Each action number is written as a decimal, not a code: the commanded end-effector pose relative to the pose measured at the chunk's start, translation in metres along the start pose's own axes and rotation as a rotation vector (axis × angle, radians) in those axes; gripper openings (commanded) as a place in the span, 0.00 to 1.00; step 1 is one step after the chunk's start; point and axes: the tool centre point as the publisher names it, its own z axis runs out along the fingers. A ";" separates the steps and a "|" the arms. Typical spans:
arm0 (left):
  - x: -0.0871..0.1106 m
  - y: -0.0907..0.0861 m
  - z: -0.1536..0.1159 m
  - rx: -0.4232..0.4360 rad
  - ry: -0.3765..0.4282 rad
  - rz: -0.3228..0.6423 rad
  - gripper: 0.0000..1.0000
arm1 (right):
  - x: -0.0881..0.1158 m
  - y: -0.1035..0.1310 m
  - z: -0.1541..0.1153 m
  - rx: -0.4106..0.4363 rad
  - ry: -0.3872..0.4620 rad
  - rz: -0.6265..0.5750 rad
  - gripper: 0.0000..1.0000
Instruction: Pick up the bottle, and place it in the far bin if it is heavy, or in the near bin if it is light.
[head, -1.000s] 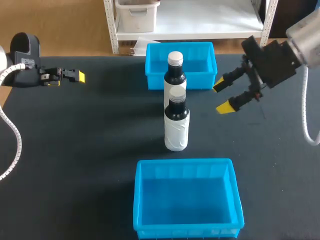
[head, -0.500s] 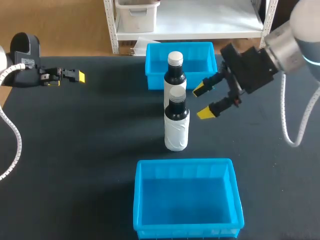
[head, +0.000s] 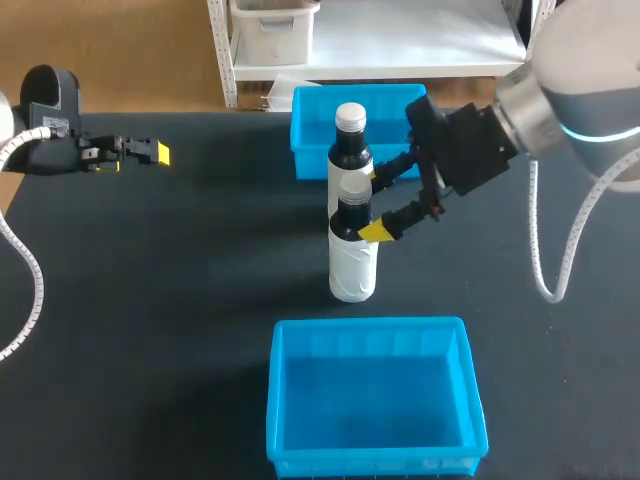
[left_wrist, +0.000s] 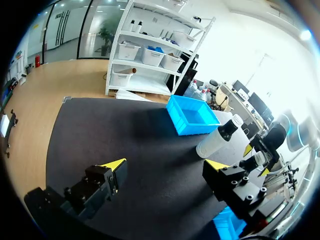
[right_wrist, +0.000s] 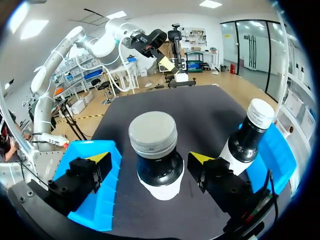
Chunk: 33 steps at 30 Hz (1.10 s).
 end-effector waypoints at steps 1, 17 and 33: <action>0.000 0.000 0.000 0.000 0.000 0.000 1.00 | -0.001 -0.001 0.008 0.008 0.000 0.006 1.00; 0.000 0.000 0.000 0.000 0.000 0.000 1.00 | 0.001 -0.011 0.021 0.014 -0.023 0.028 1.00; 0.000 0.000 0.000 0.000 0.000 0.000 1.00 | -0.002 -0.013 0.019 0.020 -0.049 0.022 0.55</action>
